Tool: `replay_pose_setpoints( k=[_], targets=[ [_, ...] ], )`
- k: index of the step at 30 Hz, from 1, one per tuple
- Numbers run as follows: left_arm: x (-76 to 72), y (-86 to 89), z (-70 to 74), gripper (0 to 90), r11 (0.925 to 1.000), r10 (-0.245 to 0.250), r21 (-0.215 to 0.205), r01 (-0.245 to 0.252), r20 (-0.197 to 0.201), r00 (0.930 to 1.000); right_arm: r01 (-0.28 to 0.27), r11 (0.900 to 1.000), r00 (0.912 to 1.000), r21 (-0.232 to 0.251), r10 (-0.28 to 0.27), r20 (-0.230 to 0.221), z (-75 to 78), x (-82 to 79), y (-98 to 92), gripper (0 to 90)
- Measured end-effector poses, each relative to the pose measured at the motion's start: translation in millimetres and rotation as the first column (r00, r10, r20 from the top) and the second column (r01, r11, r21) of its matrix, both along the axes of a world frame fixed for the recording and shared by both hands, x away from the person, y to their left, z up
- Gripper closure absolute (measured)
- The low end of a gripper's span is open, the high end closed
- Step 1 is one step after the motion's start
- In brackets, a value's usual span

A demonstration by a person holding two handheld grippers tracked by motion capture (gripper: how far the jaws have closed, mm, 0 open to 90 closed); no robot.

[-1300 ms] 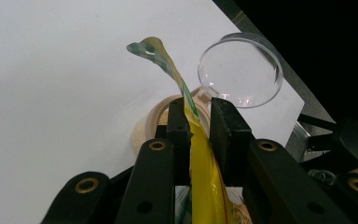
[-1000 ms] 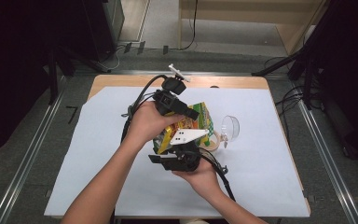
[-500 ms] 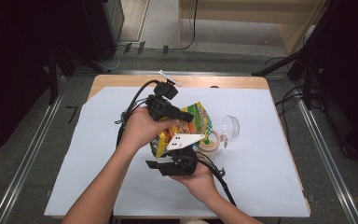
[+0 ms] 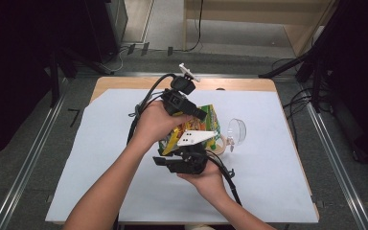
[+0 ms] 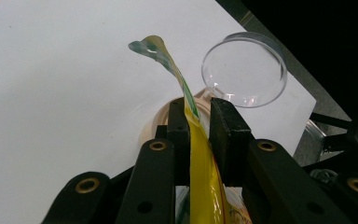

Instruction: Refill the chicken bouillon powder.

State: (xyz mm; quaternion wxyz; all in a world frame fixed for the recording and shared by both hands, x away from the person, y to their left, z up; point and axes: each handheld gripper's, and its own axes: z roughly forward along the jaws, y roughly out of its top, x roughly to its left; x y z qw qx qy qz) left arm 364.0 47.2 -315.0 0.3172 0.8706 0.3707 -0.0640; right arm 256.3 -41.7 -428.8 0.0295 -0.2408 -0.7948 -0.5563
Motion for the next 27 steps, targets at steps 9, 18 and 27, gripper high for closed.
replay_pose_setpoints(
  k=[9,18,27],
  targets=[
    [8.9,0.9,-1.2,78.9,1.0,-0.003,0.0,0.003,-0.035,0.9994,0.008,1.0,1.0,-0.01,-0.008,-0.002,3.1,3.2,1.2,68.0],
    [6.4,-0.5,2.0,79.0,0.9998,-0.02,0.0,0.02,-0.012,0.9997,0.007,1.0,0.9998,-0.029,-0.008,-0.015,5.2,4.5,3.8,66.0],
    [9.0,-0.7,6.2,78.5,0.9996,-0.028,0.004,0.028,-0.014,0.9995,0.0,1.0,1.0,-0.027,-0.001,-0.005,9.1,4.4,2.1,65.0]
  ],
)
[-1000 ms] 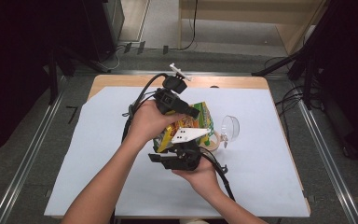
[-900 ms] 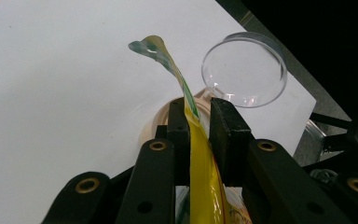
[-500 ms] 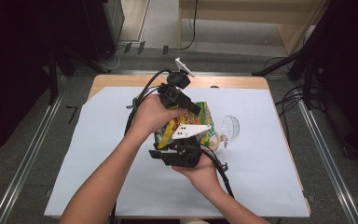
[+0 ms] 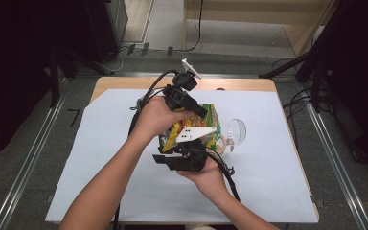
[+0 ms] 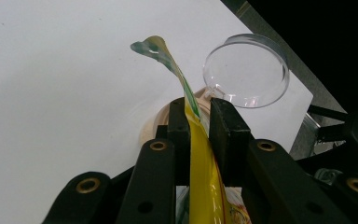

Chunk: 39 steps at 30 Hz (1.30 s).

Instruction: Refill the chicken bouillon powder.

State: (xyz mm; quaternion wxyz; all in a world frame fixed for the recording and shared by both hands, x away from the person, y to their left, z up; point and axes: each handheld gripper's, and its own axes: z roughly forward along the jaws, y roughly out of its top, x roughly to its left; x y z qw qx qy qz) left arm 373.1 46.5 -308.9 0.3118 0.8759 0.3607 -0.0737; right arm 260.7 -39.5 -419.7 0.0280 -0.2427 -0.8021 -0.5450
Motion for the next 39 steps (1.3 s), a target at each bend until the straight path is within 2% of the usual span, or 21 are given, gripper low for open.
replay_pose_setpoints(
  k=[4,7,11,14,18,21,23,26,29,33,39],
  targets=[
    [-0.9,1.5,2.1,78.3,1.0,-0.007,0.001,0.007,0.013,0.9999,0.0,1.0,1.0,0.008,0.0,0.009,2.6,1.8,1.4,64.2],
    [-4.6,2.5,-0.3,78.3,0.9998,-0.02,0.002,0.02,0.032,0.9993,-0.015,1.0,0.9999,-0.012,0.015,-0.005,-1.5,2.2,3.4,63.5],
    [-10.2,9.2,-2.3,79.5,0.9995,-0.025,-0.015,0.026,0.054,0.9982,-0.018,1.0,0.9998,-0.004,0.018,0.01,-5.9,0.4,2.6,61.5],
    [-13.9,15.1,-5.7,81.0,0.9988,-0.033,-0.034,0.035,0.054,0.998,-0.026,1.0,0.9989,-0.011,0.026,0.04,-10.0,-3.7,3.9,60.6],
    [-17.1,24.1,-9.8,82.1,0.9977,-0.036,-0.056,0.039,0.054,0.9979,-0.03,0.999,0.999,-0.026,0.03,0.033,-16.7,-4.7,6.7,59.4],
    [-20.4,29.8,-11.7,82.7,0.9976,-0.042,-0.053,0.045,0.069,0.9967,-0.032,0.999,0.9988,-0.038,0.033,0.035,-21.1,-6.4,7.4,57.5],
    [-22.4,33.6,-14.1,83.1,0.9968,-0.044,-0.065,0.048,0.063,0.9971,-0.032,0.998,0.9987,-0.047,0.034,0.038,-24.1,-7.3,7.0,57.3],
    [-25.0,38.1,-17.5,84.0,0.9945,-0.058,-0.084,0.061,0.048,0.9972,-0.035,0.998,0.999,-0.051,0.037,0.024,-28.1,-8.7,7.0,56.0],
    [-26.5,43.0,-20.7,85.4,0.9923,-0.075,-0.096,0.078,0.042,0.9963,-0.03,0.997,0.9989,-0.073,0.032,0.035,-32.7,-10.4,5.9,54.1],
    [-29.2,51.3,-26.2,87.2,0.9871,-0.084,-0.134,0.087,0.031,0.996,-0.018,0.997,0.9992,-0.08,0.021,0.035,-37.4,-10.7,1.2,54.1],
    [-36.4,59.5,-32.7,87.7,0.979,-0.109,-0.167,0.117,0.06,0.9923,-0.004,0.996,0.9992,-0.085,0.007,0.039,-41.2,-11.7,-5.6,53.8]
  ],
)
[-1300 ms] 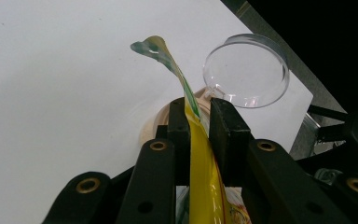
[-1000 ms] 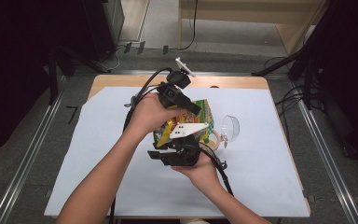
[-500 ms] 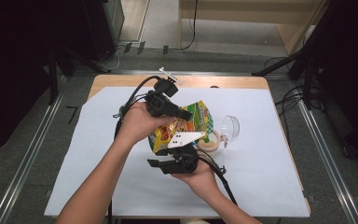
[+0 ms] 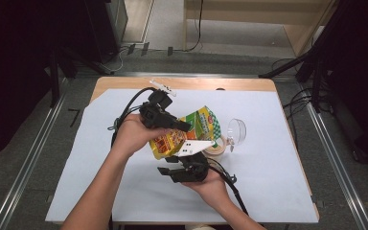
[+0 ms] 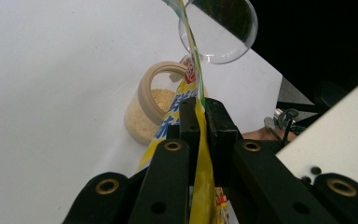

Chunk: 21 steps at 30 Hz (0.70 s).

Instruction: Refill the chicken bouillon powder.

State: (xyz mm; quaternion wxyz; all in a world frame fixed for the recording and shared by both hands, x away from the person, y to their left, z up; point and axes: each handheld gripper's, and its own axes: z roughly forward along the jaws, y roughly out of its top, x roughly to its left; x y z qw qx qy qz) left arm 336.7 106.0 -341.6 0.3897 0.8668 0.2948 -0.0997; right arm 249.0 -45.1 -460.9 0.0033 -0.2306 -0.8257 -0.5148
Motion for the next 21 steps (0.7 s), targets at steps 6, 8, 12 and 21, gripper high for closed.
replay_pose_setpoints(
  k=[6,8,12,21],
  targets=[
    [-5.9,10.1,-6.8,87.6,0.9994,0.015,-0.033,-0.015,-0.001,0.9999,0.012,1.0,0.9993,-0.016,-0.012,0.035,-0.3,-3.2,-5.1,53.4],
    [-6.7,13.2,-8.5,87.5,0.9992,0.018,-0.035,-0.018,-0.002,0.9998,0.019,0.999,0.9982,-0.03,-0.017,0.057,0.2,-3.9,-7.1,53.2],
    [-9.3,16.3,-8.4,87.2,0.9996,0.013,-0.026,-0.013,0.012,0.9998,0.03,0.999,0.9971,-0.042,-0.027,0.071,0.6,-6.1,-11.0,53.1],
    [-13.6,20.0,-13.6,84.5,0.9996,0.024,-0.013,-0.024,0.014,0.9996,0.034,0.997,0.9952,-0.074,-0.027,0.094,-1.9,-7.5,-15.7,53.1]
  ],
)
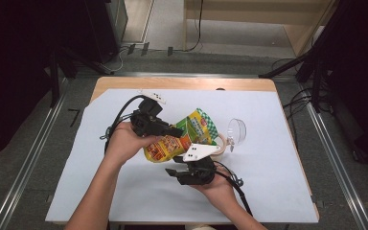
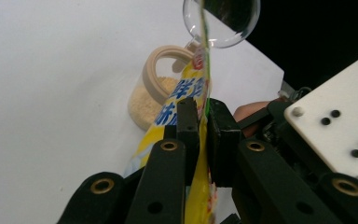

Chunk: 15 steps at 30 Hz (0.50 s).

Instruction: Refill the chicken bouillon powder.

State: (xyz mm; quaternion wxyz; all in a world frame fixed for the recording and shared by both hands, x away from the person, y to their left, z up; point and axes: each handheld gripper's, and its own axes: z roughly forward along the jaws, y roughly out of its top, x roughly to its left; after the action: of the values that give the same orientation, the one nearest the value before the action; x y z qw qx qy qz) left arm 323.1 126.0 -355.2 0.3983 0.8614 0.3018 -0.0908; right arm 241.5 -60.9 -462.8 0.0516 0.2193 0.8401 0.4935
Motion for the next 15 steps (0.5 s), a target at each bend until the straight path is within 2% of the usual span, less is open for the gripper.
replay_pose_setpoints(
  k=[6,8,10,13,15],
  targets=[
    [0.2,-1.3,-4.7,81.1,0.9999,-0.012,-0.009,0.012,0.0,0.9999,-0.001,0.999,0.9998,-0.049,0.002,0.022,-3.4,0.5,0.7,53.4],
    [-0.3,-2.7,-5.5,80.4,0.9996,-0.023,-0.016,0.023,0.006,0.9997,-0.008,0.999,0.9997,-0.05,0.009,0.022,-3.8,1.1,1.0,53.8],
    [-1.8,-6.3,-7.6,78.9,0.9998,-0.018,0.01,0.018,0.024,0.9996,-0.023,0.999,0.9995,-0.031,0.024,0.021,-2.2,1.3,2.4,55.9],
    [-2.4,-6.5,-9.4,85.1,0.9996,-0.025,0.015,0.025,0.022,0.9994,-0.03,0.998,0.9985,-0.046,0.032,0.044,-0.3,-0.1,5.3,56.0],
    [-2.7,-5.2,-9.8,87.3,0.9993,-0.034,0.014,0.034,0.021,0.9992,-0.034,0.998,0.9985,-0.053,0.036,0.042,-1.1,-0.7,5.4,56.3]
  ],
)
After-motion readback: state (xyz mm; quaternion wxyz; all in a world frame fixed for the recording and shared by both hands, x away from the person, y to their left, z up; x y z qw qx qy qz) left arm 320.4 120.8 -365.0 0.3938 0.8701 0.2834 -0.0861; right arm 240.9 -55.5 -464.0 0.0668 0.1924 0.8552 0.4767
